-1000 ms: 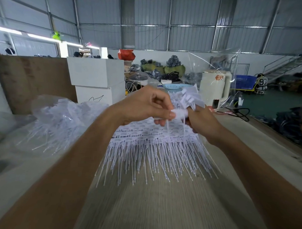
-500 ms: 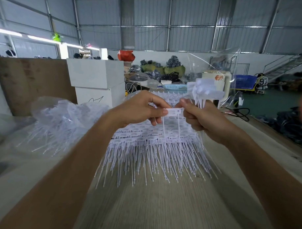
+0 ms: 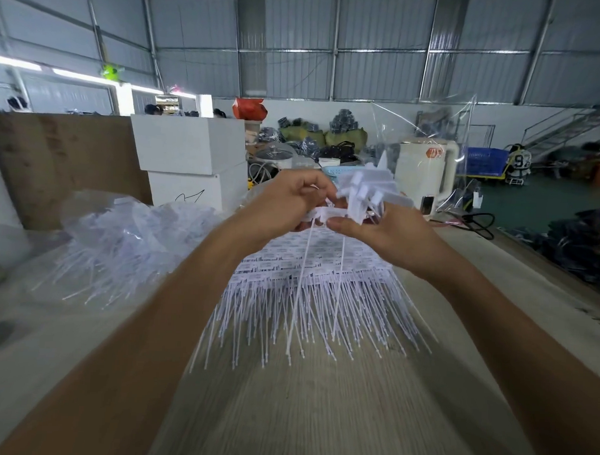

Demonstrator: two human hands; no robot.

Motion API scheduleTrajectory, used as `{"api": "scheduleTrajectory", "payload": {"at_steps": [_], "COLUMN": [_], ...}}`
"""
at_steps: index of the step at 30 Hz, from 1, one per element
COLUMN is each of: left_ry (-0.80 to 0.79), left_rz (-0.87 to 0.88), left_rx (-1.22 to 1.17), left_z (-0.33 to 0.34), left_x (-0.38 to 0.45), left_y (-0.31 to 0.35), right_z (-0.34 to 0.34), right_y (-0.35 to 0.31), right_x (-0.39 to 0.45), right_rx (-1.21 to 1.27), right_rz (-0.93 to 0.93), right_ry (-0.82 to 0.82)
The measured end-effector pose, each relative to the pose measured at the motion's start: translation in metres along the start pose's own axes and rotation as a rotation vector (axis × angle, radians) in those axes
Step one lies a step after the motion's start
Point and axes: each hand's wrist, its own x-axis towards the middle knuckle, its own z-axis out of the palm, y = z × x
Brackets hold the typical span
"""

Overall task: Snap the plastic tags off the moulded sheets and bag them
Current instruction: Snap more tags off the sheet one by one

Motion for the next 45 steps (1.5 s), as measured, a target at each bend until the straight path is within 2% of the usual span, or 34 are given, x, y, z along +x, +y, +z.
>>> {"api": "scheduleTrajectory", "payload": {"at_steps": [4, 7, 9, 13, 17, 21, 26, 29, 32, 34, 38, 40, 45], "left_ry": [-0.042, -0.101, -0.09, -0.035, -0.088, -0.067, -0.034, -0.069, -0.143, -0.144, -0.047, -0.014, -0.052], "left_rz": [-0.092, -0.182, -0.193, -0.099, 0.004, 0.058, 0.105, 0.138, 0.157, 0.159, 0.169, 0.157, 0.145], "left_rx": [0.046, -0.034, -0.059, -0.007, 0.056, 0.099, 0.106, 0.222, 0.557, 0.644, 0.529, 0.427, 0.414], "left_z": [-0.002, 0.0, 0.003, 0.001, -0.005, -0.006, -0.007, -0.005, -0.004, -0.003, -0.002, -0.002, 0.003], "left_x": [0.002, -0.001, -0.002, -0.002, -0.006, -0.007, -0.006, -0.004, -0.003, -0.002, 0.0, 0.001, -0.003], "left_y": [-0.005, -0.002, 0.002, 0.006, 0.009, 0.009, 0.007, 0.005, 0.0, -0.002, 0.0, 0.001, 0.004], "right_z": [0.001, 0.001, 0.001, 0.0, 0.0, 0.0, -0.005, -0.005, -0.004, -0.004, -0.009, -0.008, 0.002], "right_y": [0.003, -0.004, -0.009, 0.007, 0.005, 0.006, 0.008, 0.012, 0.022, 0.027, 0.028, 0.025, 0.017], "right_x": [0.005, 0.001, -0.001, 0.004, 0.003, 0.003, 0.003, 0.002, 0.002, 0.001, -0.002, -0.001, 0.001], "right_rx": [-0.149, -0.296, -0.311, -0.263, -0.115, 0.02, 0.188, 0.102, -0.16, -0.273, -0.071, 0.004, 0.052], "right_rz": [-0.028, -0.208, -0.232, -0.007, -0.016, 0.065, 0.131, 0.158, 0.192, 0.18, 0.242, 0.238, 0.177], "right_ry": [0.004, 0.04, 0.07, 0.027, 0.064, 0.122, 0.048, -0.039, -0.181, -0.196, -0.06, -0.044, -0.021]}}
